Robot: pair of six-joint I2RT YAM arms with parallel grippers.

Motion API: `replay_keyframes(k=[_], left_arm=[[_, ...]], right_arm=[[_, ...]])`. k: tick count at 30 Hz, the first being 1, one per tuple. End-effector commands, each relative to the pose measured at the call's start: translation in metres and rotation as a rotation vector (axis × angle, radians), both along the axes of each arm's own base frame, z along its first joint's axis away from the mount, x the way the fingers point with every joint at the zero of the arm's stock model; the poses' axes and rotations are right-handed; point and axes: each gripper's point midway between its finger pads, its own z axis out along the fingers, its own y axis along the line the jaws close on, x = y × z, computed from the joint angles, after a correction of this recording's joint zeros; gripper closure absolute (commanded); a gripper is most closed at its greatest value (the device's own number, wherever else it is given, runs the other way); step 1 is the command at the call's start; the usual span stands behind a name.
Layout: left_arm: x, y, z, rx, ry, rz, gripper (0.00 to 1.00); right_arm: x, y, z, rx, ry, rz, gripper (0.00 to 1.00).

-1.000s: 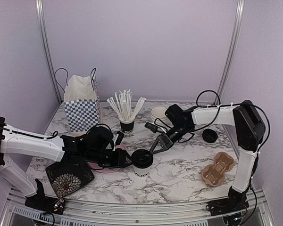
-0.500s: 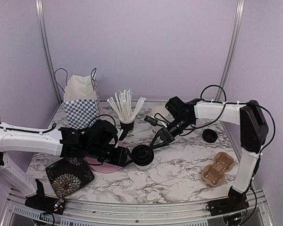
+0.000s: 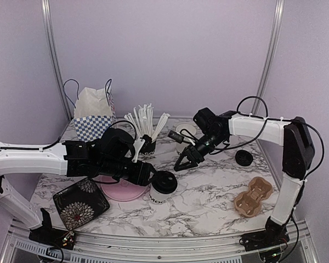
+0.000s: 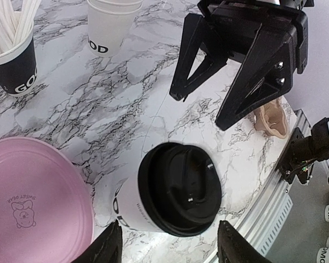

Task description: Pack the takeout coffee

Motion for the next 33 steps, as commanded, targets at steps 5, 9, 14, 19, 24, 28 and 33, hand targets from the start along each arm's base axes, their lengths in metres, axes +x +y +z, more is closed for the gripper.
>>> replay_keyframes(k=[5,9,14,19,24,28,33], left_arm=[[0.011,-0.005,-0.004,0.001,-0.024,-0.006,0.40],[0.014,0.000,0.008,-0.009,-0.076,-0.001,0.33],[0.030,0.024,0.036,0.016,-0.238,0.069,0.17],[0.061,0.066,0.071,0.092,-0.440,0.224,0.01],[0.078,0.082,0.105,-0.001,-0.449,0.361,0.01],[0.079,0.083,0.113,-0.088,-0.435,0.410,0.01],[0.078,0.091,0.109,-0.107,-0.439,0.443,0.01]], right_arm=[[-0.001,-0.008,-0.027,-0.025,0.091,-0.006,0.54],[-0.001,-0.009,-0.012,0.014,0.043,0.011,0.54],[-0.005,-0.011,0.017,0.042,-0.189,0.094,0.43],[-0.007,0.000,0.044,0.055,-0.547,0.155,0.28],[-0.016,0.021,0.040,0.028,-0.650,0.242,0.21],[-0.026,0.040,0.028,0.005,-0.658,0.300,0.17],[-0.038,0.059,0.008,-0.040,-0.669,0.353,0.14]])
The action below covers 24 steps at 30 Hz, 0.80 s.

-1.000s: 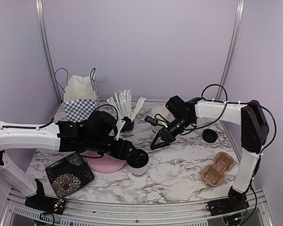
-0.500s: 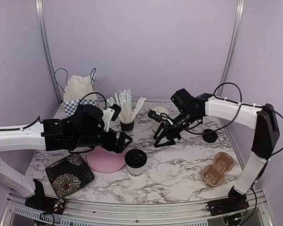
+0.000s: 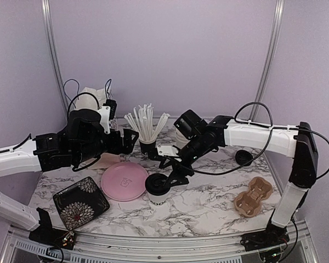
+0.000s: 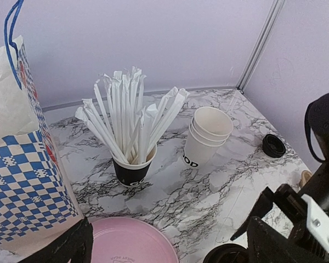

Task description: Pack the takeout coffee

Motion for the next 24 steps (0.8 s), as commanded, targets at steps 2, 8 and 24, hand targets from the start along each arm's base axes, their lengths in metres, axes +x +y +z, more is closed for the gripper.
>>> replay_keyframes(k=[2,8,24], left_arm=[[0.001,0.013,0.009,-0.065,-0.030,0.059,0.01],[-0.001,0.016,0.006,-0.064,-0.027,0.061,0.01],[-0.001,0.017,0.004,-0.056,-0.028,0.054,0.01]], right_arm=[[0.001,0.020,0.002,-0.011,-0.070,0.020,0.14],[-0.003,0.023,-0.015,-0.056,-0.030,0.027,0.17],[-0.006,0.025,-0.030,-0.123,-0.044,-0.001,0.38]])
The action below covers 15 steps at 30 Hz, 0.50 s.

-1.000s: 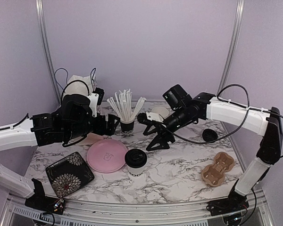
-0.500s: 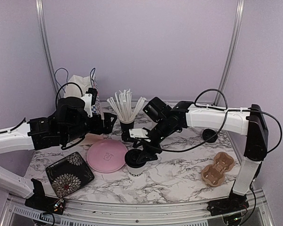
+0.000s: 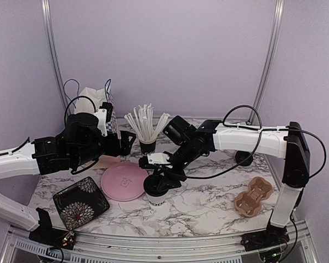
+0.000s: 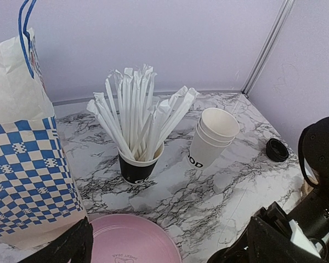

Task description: Pack the takeout coffee

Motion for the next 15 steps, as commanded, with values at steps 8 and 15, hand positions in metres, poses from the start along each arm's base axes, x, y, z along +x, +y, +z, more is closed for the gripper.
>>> replay_keyframes(k=[8,15], left_arm=[[0.001,0.005,0.015,-0.018,-0.043,0.006,0.01],[0.002,0.002,0.020,-0.004,-0.056,-0.009,0.01]], right_arm=[[0.007,-0.010,0.026,-0.018,-0.022,-0.088,0.44],[0.044,-0.074,0.049,-0.001,0.034,-0.262,0.44]])
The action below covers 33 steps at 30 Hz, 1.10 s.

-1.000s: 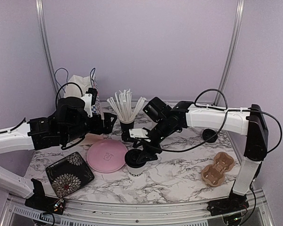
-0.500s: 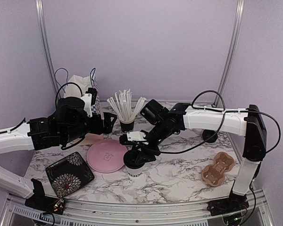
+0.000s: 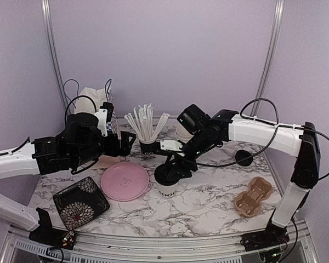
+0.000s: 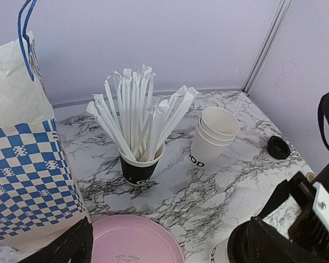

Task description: Pack the takeout coffee

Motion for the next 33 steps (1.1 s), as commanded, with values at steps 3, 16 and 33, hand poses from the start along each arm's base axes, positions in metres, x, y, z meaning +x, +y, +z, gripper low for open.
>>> replay_keyframes(k=[3,16,33], left_arm=[[0.002,0.001,0.020,-0.006,-0.059,-0.006,0.01],[0.003,-0.023,0.008,0.002,-0.019,-0.087,0.01],[0.002,-0.047,-0.012,0.032,0.062,-0.161,0.02]], right_arm=[[0.053,-0.085,0.031,0.025,0.016,-0.264,0.44],[0.205,-0.260,0.040,0.099,0.019,-0.905,0.44],[0.249,-0.274,-0.003,0.113,0.056,-1.026,0.36]])
